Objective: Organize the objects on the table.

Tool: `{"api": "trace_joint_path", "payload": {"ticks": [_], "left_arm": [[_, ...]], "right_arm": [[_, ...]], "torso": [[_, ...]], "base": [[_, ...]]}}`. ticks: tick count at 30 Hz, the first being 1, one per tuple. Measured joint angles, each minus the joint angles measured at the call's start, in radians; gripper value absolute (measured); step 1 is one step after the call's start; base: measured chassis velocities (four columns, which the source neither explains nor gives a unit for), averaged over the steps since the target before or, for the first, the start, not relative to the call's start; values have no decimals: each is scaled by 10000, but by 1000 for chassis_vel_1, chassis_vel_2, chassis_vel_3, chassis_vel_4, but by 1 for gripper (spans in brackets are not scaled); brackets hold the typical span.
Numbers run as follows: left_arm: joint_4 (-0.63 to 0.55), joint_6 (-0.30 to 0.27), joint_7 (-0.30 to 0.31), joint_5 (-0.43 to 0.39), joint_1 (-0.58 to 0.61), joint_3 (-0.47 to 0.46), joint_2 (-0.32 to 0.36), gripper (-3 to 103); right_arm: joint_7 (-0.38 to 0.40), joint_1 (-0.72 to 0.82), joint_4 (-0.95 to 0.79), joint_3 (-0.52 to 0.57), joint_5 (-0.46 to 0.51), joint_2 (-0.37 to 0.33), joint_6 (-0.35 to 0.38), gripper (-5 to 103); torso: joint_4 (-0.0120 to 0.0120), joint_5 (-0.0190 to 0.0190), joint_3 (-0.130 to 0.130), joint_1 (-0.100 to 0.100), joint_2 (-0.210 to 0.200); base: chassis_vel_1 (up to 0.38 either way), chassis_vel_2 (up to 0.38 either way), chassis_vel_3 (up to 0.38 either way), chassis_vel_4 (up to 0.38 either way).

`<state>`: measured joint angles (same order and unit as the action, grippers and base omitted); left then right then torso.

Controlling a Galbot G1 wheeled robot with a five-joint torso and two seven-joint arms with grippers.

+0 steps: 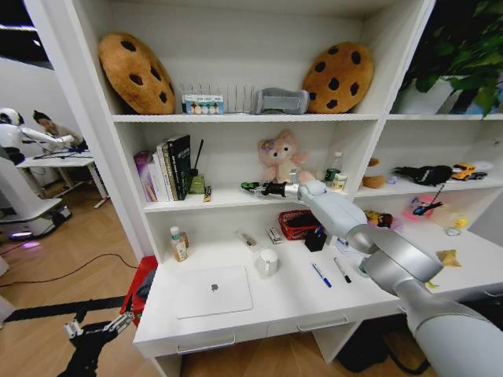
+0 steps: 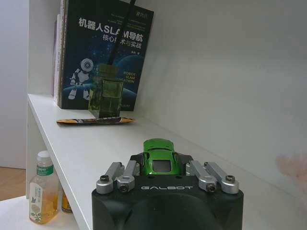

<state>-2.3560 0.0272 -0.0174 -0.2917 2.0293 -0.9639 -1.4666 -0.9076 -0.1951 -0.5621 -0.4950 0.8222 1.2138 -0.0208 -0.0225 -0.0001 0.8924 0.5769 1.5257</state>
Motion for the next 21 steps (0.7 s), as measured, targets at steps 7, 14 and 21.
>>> {"api": "trace_joint_path", "payload": {"ticks": [7, 14, 21], "left_arm": [[0, 0, -1, 0, 0, 0, 0, 100], [0, 0, 0, 0, 0, 0, 0, 100], [0, 0, 0, 0, 0, 0, 0, 100]], "right_arm": [[102, 152, -116, 9, -196, -143, 32, 36], [672, 215, -460, -235, -192, -370, 39, 35], [1043, 304, -736, -169, 87, -477, 172, 57]], "torso": [[-2, 2, -1, 0, 1], [-1, 0, -4, -3, 3], [-2, 2, 0, -1, 1]], "base": [[0, 0, 0, 0], [0, 0, 0, 0], [0, 0, 0, 0]]}}
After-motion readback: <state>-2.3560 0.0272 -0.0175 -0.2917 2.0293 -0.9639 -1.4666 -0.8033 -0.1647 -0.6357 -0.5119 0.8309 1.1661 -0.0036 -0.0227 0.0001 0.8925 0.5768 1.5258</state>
